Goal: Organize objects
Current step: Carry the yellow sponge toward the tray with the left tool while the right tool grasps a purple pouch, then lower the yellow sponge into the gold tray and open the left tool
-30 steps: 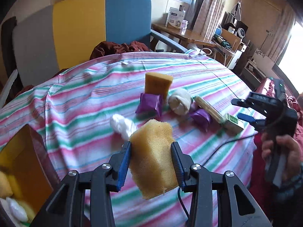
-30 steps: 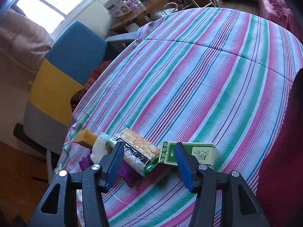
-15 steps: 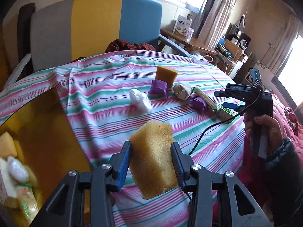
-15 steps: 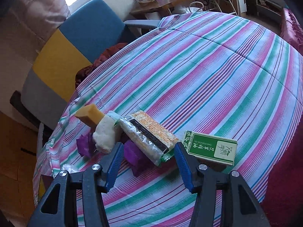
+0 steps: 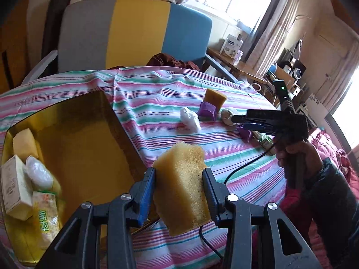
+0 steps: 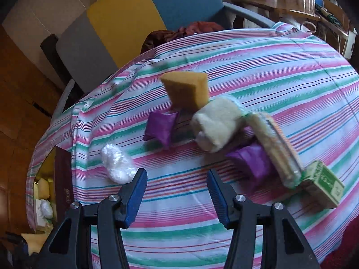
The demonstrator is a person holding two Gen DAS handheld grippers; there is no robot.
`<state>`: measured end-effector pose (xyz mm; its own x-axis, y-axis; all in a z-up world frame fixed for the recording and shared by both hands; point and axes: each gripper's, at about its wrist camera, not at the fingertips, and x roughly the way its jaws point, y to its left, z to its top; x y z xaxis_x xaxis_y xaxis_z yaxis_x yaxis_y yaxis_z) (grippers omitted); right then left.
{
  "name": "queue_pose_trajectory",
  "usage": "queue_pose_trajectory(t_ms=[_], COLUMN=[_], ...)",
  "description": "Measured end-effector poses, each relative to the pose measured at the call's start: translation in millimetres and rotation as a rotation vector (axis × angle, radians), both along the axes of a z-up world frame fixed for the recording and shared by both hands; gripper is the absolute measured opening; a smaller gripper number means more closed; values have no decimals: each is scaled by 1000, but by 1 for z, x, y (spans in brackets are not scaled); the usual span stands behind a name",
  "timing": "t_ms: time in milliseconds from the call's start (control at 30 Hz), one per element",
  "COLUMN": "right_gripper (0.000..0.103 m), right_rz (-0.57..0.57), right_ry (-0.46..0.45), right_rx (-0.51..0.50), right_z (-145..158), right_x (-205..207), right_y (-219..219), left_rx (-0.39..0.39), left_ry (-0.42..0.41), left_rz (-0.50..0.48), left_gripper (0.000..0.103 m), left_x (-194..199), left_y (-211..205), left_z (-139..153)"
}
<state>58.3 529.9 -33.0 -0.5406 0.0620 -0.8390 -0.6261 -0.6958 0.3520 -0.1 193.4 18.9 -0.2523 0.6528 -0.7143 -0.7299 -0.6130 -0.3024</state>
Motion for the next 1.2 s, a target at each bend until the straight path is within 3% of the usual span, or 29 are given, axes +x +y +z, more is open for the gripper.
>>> queue_pose_trajectory(t_ms=[133,267,500,567,600,633,933,1200], right_gripper=[58,61,65,60,48,45,43,43], right_rz=[-58,-87,-173,-134,-106,-89,14,133], right_ry=[-7,-100,-191,-211,-224,-231,-174,-163], right_rx=[-27,59,42,36,31,50,105,120], right_z=[-7,-12,-34,-38,-41,-42,-23,-19], right_x=[-37,-72,-98,-106,-109,-109,-69,-25], right_y=[3,9,30,29,26,24,-2,-47], left_rx=[18,31,41,42,43,44,58,60], left_ry=[-3,-15,-49,-54,-55,-58,-55,-14], left_rz=[30,63,104,108,110,112,138,237], left_gripper=[43,43,43,43,43,43,43,43], left_x=[-6,-12,-25,-27,-27,-27,-30,-39], left_y=[-14,-28,-42,-43,-43,-44,-54,-85], left_z=[4,5,-2,-3,-3,-3,-2,7])
